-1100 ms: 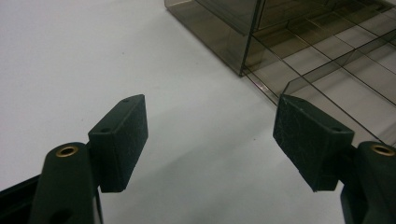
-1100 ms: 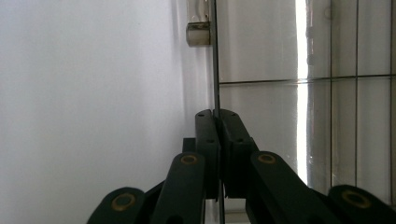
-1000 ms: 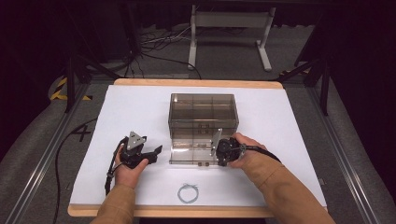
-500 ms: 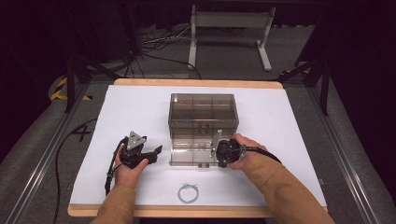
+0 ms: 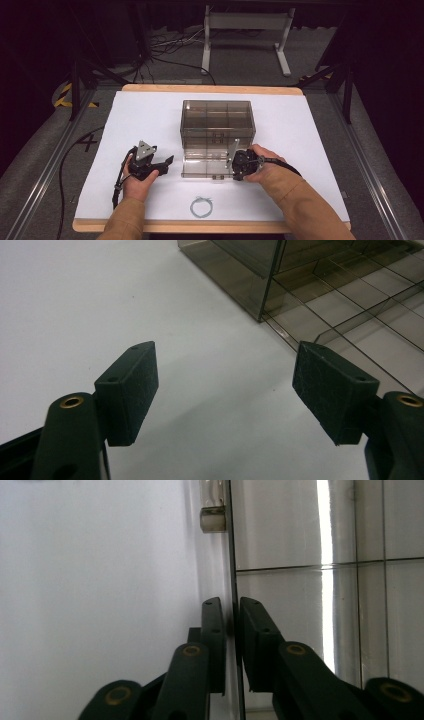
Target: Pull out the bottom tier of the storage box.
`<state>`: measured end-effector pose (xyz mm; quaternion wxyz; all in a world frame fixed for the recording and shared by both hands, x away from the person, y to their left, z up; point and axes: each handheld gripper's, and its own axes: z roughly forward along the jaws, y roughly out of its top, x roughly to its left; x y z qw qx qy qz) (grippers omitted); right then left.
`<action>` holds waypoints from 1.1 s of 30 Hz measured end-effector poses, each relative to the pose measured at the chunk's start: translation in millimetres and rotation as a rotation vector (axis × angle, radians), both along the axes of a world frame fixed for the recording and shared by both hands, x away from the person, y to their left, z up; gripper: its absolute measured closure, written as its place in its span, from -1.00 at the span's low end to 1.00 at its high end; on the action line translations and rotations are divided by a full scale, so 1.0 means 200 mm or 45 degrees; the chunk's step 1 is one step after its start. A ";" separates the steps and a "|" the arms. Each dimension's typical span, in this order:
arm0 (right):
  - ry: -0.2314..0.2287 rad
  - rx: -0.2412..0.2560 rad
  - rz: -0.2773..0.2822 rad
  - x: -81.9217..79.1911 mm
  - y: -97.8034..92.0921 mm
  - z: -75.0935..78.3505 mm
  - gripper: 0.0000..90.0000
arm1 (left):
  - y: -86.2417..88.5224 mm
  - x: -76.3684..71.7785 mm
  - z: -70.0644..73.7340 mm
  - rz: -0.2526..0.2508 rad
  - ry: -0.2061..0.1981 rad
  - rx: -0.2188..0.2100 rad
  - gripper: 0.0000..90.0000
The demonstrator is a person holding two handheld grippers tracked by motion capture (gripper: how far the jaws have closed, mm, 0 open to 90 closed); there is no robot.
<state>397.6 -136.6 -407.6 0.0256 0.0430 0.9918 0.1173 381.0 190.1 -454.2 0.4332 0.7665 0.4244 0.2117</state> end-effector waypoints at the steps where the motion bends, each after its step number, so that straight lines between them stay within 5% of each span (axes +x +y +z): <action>1: 0.000 0.000 0.000 0.00 0.00 0.00 0.77 | 0.00 0.00 0.00 0.000 0.000 0.000 -0.40; 8: -0.025 0.198 -0.127 -0.05 -0.08 0.02 0.53 | 0.00 0.01 0.00 0.011 0.011 -0.013 -0.40; 19: -0.099 0.515 -0.259 -0.09 -0.19 0.02 0.49 | 0.00 0.01 0.00 0.011 0.009 -0.006 -0.39; 30: -0.138 0.713 -0.371 -0.13 -0.21 0.03 0.42 | 0.00 0.01 0.00 0.011 0.008 -0.009 -0.39; 33: -0.137 0.725 -0.373 -0.14 -0.20 0.04 0.42 | -0.01 0.01 0.00 0.012 0.008 -0.006 -0.39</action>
